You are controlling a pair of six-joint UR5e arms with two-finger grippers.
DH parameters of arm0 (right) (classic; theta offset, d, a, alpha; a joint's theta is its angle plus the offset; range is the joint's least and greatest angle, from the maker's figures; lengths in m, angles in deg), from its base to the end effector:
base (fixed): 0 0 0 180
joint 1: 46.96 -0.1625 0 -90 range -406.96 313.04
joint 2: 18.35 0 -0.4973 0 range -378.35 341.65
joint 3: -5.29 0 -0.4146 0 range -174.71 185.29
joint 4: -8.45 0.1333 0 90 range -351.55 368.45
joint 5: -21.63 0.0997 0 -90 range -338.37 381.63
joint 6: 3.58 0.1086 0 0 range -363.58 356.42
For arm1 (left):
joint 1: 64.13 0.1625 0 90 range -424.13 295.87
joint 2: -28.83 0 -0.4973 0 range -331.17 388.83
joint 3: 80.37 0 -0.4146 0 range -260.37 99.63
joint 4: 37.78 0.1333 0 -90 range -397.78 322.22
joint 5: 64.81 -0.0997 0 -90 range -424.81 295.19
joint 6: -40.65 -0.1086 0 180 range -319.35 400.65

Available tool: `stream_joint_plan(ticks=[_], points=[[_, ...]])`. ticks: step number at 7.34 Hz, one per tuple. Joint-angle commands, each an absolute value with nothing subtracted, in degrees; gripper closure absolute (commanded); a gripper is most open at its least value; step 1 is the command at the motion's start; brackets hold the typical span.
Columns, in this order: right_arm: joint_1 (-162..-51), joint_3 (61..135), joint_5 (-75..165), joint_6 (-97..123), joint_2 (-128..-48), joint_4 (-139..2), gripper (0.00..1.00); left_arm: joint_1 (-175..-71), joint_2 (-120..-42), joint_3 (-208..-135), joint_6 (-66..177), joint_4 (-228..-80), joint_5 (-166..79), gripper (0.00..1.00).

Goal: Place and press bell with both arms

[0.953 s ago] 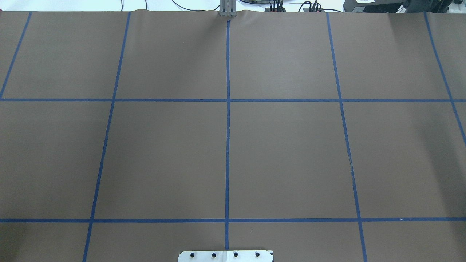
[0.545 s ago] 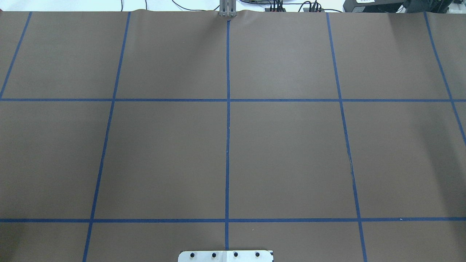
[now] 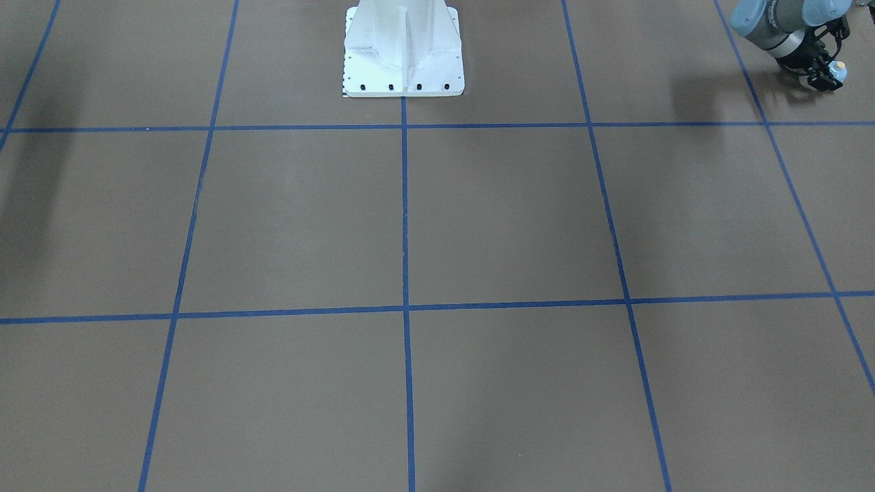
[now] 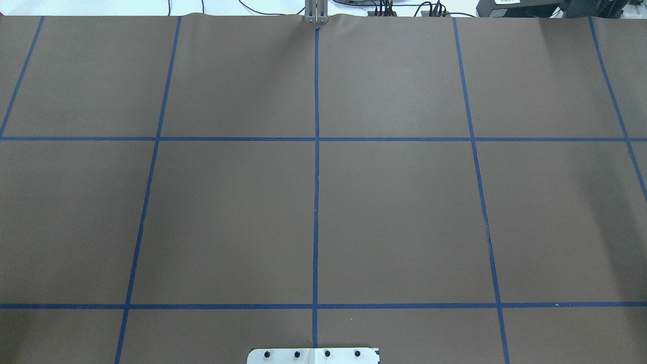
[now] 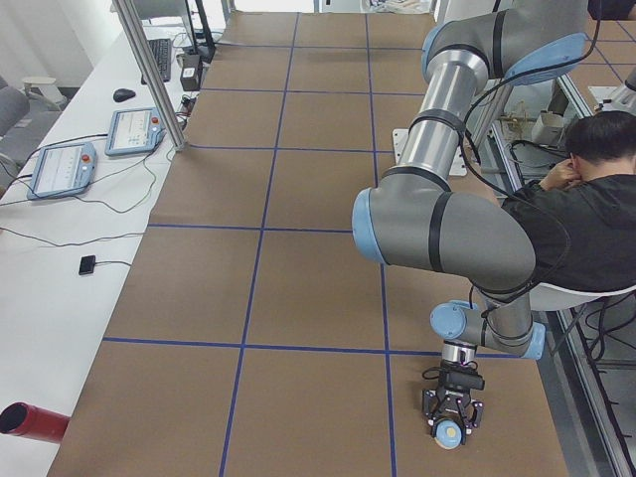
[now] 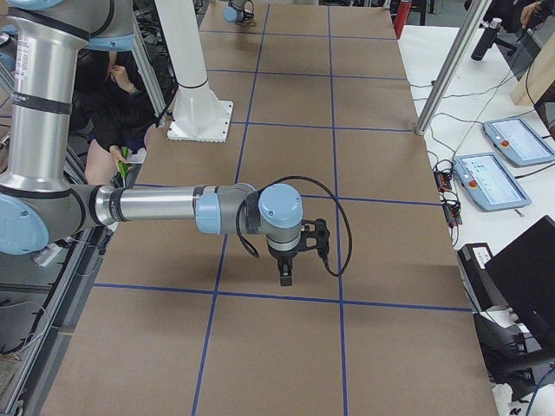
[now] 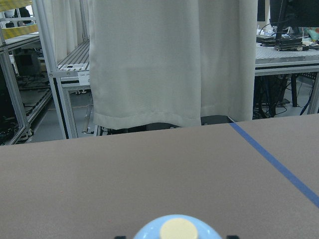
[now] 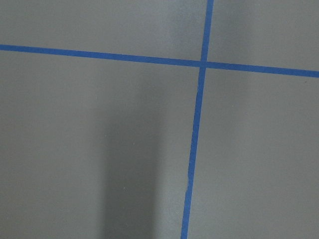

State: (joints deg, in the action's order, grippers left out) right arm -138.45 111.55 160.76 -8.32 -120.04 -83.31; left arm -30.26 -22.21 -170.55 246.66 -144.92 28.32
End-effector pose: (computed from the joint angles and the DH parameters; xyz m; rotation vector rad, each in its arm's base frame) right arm 0.0620 -0.4141 0.6825 0.0925 -0.8537 -0.0742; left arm 0.1235 -0.0705 0.9464 0.3827 -0.1640 -1.4252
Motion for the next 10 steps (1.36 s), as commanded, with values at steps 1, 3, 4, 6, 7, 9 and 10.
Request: stream_joint_plan(ticks=[1, 3, 4, 6, 7, 9, 10], points=[[-138.5, 111.6, 160.8, -8.3, -120.0, -83.3, 0.00, -26.1, -22.2, -170.7, 250.2, -145.5, 31.9, 1.00], [-138.5, 111.6, 160.8, -8.3, -120.1, -83.3, 0.00, -15.8, -18.2, -170.8, 260.9, -152.4, 35.4, 1.00], [-138.5, 111.5, 160.8, -8.3, -120.4, -83.3, 0.00, -8.5, -15.9, -170.7, 268.5, -156.0, 35.8, 1.00], [-138.5, 111.4, 160.8, -8.3, -120.7, -83.3, 0.00, 2.5, -13.5, -170.6, 277.9, -159.7, 39.8, 1.00], [-138.5, 111.5, 160.8, -8.4, -121.0, -83.3, 0.00, 6.7, -13.3, -170.6, 282.4, -161.8, 40.0, 1.00], [-138.5, 111.3, 160.7, -8.4, -121.3, -83.3, 0.00, 13.1, -12.2, -170.5, 288.1, -165.4, 43.2, 1.00], [-138.5, 111.3, 160.7, -8.4, -121.4, -83.3, 0.00, 13.9, -12.1, -170.5, 288.6, -165.5, 44.0, 1.00]])
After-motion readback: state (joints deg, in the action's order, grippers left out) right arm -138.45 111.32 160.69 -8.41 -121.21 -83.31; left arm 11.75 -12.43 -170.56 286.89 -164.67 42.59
